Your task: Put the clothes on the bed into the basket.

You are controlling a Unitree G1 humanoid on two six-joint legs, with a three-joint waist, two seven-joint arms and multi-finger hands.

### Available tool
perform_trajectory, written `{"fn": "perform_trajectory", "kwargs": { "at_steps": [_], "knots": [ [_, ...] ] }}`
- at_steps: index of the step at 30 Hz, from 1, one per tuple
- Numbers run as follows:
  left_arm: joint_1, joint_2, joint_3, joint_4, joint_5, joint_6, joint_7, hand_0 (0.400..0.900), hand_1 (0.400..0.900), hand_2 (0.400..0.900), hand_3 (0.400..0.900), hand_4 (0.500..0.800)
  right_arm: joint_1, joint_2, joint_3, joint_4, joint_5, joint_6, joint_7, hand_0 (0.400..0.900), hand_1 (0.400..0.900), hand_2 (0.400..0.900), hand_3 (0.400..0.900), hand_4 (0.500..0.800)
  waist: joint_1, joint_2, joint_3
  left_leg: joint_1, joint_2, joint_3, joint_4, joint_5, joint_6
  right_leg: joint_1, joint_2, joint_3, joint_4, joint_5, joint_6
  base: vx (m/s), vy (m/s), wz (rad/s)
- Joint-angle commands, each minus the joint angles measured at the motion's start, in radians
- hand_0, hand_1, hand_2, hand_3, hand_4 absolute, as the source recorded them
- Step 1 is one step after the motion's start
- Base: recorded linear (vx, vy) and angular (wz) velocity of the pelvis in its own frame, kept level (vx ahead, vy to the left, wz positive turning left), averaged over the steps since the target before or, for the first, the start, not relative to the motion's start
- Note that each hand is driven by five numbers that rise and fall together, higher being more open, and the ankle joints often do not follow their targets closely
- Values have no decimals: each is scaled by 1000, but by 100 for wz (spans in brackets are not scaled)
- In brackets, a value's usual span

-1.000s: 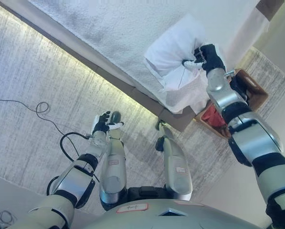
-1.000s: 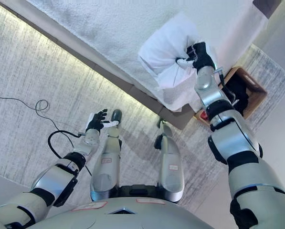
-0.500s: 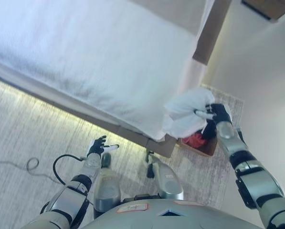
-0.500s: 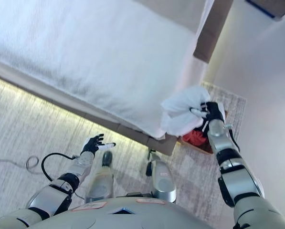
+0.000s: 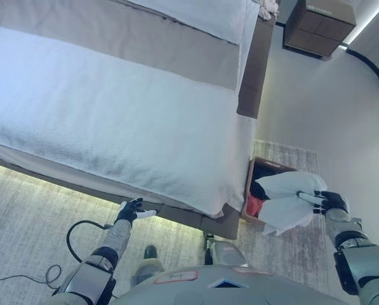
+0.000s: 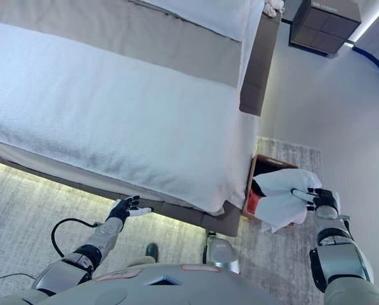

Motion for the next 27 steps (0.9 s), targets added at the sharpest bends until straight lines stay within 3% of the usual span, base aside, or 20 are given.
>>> {"fn": "perform_trajectory", "kwargs": {
  "at_steps": [1, 16, 17, 18, 19, 20, 27],
  "knots": [
    [-37, 9, 13, 27, 44, -23, -11, 900, 900, 900, 900, 800, -114, -130, -61, 57, 42, -45, -25, 400, 400, 400, 400, 500, 13, -3, -14, -28, -44, 42, -5, -18, 64, 25, -22, 23, 45, -48, 80, 9, -32, -2],
    [-16, -11, -18, 15, 42, -11, -26, 900, 900, 900, 900, 800, -230, -279, -85, 141, 84, -22, -34, 400, 400, 400, 400, 500, 14, 38, -32, -12, -36, 36, -5, -16, 51, 66, -16, 10, 21, -59, 71, 9, -16, 1],
    [-13, -15, -21, 13, 41, -10, -26, 900, 900, 900, 900, 800, -230, -283, -85, 143, 83, -22, -38, 473, 473, 473, 473, 544, 14, 39, -33, -14, -36, 34, -5, -15, 50, 67, -16, 9, 20, -59, 70, -2, -28, 5],
    [-11, -18, -19, 18, 40, -10, -23, 900, 900, 900, 900, 800, -247, -285, -79, 135, 84, -21, -39, 629, 629, 629, 629, 638, 12, 39, -33, -15, -34, 35, -5, -13, 48, 67, -15, 9, 19, -60, 68, -4, -32, 6],
    [-11, -23, -23, 18, 40, -8, -25, 900, 900, 900, 900, 800, -237, -286, -81, 136, 83, -22, -39, 833, 833, 833, 833, 760, 11, 41, -34, -16, -33, 34, -5, -13, 47, 70, -14, 6, 17, -62, 67, -2, -24, 4],
    [-11, -23, -23, 17, 40, -8, -25, 900, 900, 900, 900, 800, -236, -286, -81, 135, 83, -22, -39, 900, 900, 900, 900, 800, 11, 41, -34, -16, -33, 34, -5, -13, 47, 70, -14, 5, 17, -62, 67, 6, -28, 6],
    [-7, -29, -24, 23, 36, -7, -26, 900, 900, 900, 900, 800, -241, -276, -82, 147, 105, -28, -44, 900, 900, 900, 900, 800, 15, 40, -39, -17, -29, 32, -5, -13, 43, 82, -10, 0, 6, -66, 64, 3, -10, 2]
  ]
}}
